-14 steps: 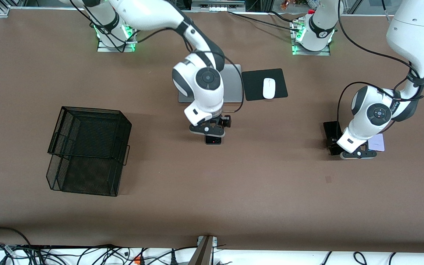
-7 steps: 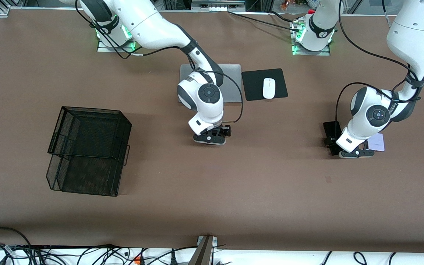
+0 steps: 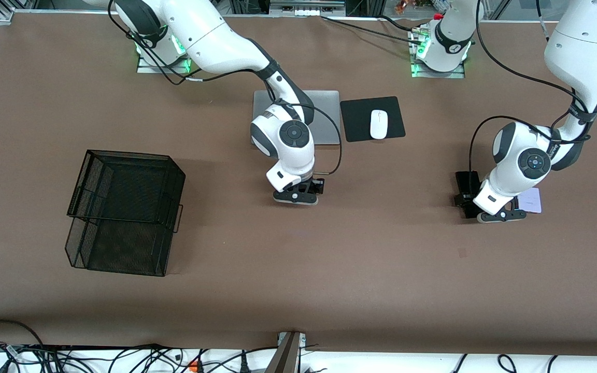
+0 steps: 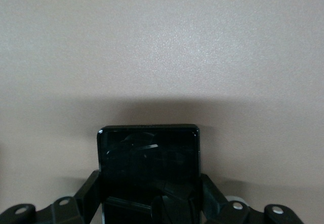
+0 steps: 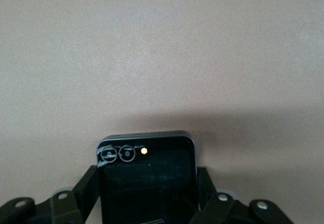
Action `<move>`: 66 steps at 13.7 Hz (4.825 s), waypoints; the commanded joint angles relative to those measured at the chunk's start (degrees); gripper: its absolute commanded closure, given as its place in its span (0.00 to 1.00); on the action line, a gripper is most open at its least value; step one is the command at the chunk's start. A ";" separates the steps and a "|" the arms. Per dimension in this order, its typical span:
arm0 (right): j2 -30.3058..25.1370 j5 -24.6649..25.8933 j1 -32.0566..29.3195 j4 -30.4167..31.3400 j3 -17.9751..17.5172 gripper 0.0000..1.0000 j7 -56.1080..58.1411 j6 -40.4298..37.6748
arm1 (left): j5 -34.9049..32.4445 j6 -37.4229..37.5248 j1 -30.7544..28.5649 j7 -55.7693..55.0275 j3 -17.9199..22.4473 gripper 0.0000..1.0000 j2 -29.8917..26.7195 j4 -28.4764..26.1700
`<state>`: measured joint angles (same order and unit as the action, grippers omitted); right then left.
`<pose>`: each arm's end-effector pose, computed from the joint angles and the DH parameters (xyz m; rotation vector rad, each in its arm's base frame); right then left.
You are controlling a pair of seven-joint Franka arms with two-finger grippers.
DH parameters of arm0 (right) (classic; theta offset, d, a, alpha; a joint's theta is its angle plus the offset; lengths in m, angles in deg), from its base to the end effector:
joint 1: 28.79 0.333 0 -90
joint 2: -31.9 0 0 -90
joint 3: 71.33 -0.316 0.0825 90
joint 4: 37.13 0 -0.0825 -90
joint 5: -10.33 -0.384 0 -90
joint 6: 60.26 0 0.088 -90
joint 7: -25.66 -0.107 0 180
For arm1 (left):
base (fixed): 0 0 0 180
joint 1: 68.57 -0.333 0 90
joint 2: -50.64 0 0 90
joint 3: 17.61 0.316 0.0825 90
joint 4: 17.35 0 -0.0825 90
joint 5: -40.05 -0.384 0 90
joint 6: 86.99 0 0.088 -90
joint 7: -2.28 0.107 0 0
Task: Place phones with both arms
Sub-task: 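Carry the flip phone into the basket while the left gripper carries the black phone, then release the flip phone in the basket while the left gripper sets down the black phone, then grasp the black phone with the right gripper while the left gripper grasps the white phone, then carry the black phone into the basket while the left gripper carries the white phone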
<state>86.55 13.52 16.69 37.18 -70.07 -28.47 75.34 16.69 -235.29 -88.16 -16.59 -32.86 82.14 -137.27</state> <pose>0.5392 0.5296 0.1753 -3.0806 0.1930 -0.1856 0.5750 0.0340 0.1610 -3.0667 -0.1389 0.0093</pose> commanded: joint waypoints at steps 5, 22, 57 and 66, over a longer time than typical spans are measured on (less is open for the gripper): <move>-7.96 0.16 -0.57 -2.59 -0.12 0.96 0.51 -12.88 | 0.95 1.16 -0.71 0.58 -2.24 0.77 -0.12 0.48; -43.23 -7.48 -14.89 36.42 28.87 0.98 54.90 -19.08 | 16.94 19.01 12.21 -8.20 -8.74 0.77 2.34 18.14; -3.43 -10.22 5.84 -3.03 5.68 0.00 18.53 -2.47 | 4.82 22.11 -9.92 36.00 0.93 0.00 3.22 18.87; 1.94 -4.42 5.23 -2.76 6.12 0.00 19.93 4.76 | 8.07 15.76 -14.24 35.83 -0.04 0.00 3.66 13.58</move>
<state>86.75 8.17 22.21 36.22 -63.76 -9.06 79.55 23.42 -218.89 -101.26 18.41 -32.09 86.96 -122.45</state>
